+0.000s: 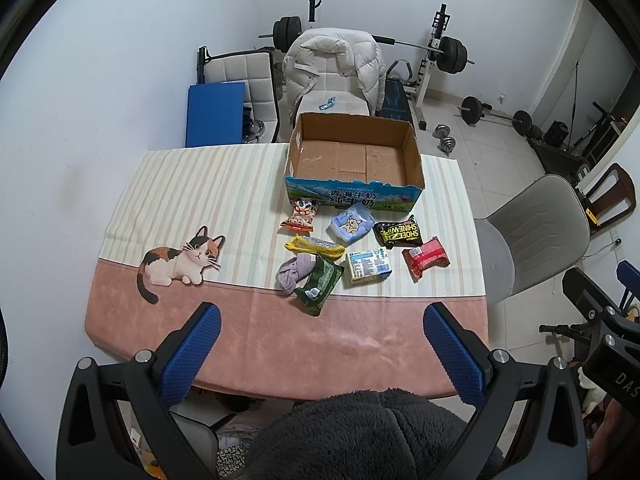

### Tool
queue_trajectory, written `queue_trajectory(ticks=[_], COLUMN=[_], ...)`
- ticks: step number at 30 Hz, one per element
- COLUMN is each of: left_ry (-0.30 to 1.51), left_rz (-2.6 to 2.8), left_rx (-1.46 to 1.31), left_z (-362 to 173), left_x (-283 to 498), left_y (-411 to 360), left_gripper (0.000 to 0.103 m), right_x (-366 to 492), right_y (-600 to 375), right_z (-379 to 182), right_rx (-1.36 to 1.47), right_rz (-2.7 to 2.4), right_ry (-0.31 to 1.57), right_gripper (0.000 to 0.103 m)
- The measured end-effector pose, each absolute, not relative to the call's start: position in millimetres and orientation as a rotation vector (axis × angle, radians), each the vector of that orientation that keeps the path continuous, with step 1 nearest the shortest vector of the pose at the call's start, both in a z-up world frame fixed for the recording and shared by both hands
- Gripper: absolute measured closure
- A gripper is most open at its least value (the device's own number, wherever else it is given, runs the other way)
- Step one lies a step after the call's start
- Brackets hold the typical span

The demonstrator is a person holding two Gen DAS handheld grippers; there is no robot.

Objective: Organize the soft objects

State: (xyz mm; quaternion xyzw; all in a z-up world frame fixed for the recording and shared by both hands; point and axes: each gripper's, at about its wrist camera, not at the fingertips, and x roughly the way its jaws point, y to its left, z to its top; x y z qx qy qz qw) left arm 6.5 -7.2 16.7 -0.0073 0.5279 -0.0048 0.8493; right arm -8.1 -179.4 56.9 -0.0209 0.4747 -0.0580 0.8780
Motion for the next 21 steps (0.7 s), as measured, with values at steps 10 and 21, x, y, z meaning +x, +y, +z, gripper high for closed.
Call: queue_trajectory(ticks=[10, 21], left_ry=[1.091, 1.206], left_rz=[-0.014, 0.099], left_rx=[-0.014, 0.277], left_z=[-6, -142], left_x=[32, 143], left_y=[6, 50], left_gripper=[0.0, 0.0], right_x=[8, 121], right_y=[-190, -197], right_z=[32, -166], right_rx=[0.037, 0.359], right_rz=[-0.09, -0.038], right_ry=[1.037, 1.39], right_gripper=[0.0, 0.0])
